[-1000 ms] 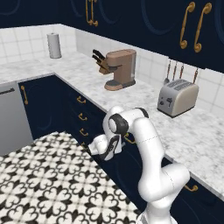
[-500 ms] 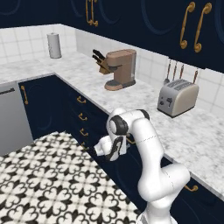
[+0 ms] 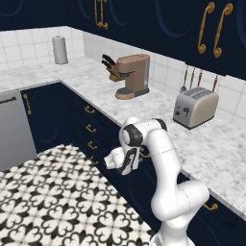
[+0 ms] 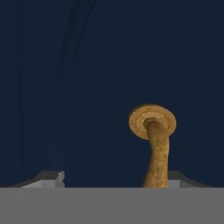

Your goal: Take a straw from the drawer in front and place it inside the glass cup on the dining counter.

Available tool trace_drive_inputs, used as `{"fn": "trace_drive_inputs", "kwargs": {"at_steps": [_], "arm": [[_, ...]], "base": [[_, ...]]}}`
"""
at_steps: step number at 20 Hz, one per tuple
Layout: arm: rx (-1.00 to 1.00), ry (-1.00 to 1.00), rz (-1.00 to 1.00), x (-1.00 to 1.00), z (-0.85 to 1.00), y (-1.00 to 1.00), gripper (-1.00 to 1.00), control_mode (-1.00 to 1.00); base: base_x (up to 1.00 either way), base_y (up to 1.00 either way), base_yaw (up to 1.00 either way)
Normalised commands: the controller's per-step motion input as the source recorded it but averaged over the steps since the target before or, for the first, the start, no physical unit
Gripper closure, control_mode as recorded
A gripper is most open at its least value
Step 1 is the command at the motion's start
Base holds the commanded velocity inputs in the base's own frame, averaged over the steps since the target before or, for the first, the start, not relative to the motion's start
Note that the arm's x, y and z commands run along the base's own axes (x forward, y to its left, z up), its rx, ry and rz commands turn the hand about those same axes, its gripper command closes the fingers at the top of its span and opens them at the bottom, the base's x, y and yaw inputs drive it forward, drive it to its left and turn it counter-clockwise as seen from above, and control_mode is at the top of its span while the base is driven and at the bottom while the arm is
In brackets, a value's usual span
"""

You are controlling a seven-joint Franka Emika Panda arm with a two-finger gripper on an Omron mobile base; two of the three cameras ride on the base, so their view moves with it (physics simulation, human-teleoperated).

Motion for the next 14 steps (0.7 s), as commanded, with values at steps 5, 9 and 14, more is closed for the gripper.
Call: {"fn": "trace_drive_inputs", "kwargs": {"at_steps": [5,9,14], "arm": [[0.14,0.0,0.03,-0.22,0.0,0.11,1.0,-1.0],[0.11,0.0,0.03,-0.47,0.0,0.5,1.0,-1.0],[0.1,0.0,0.04,-0.58,0.0,0.84,1.0,-1.0]], "base": [[0.0,0.0,0.0],[0.0,0.0,0.0],[0.0,0.0,0.0]]}}
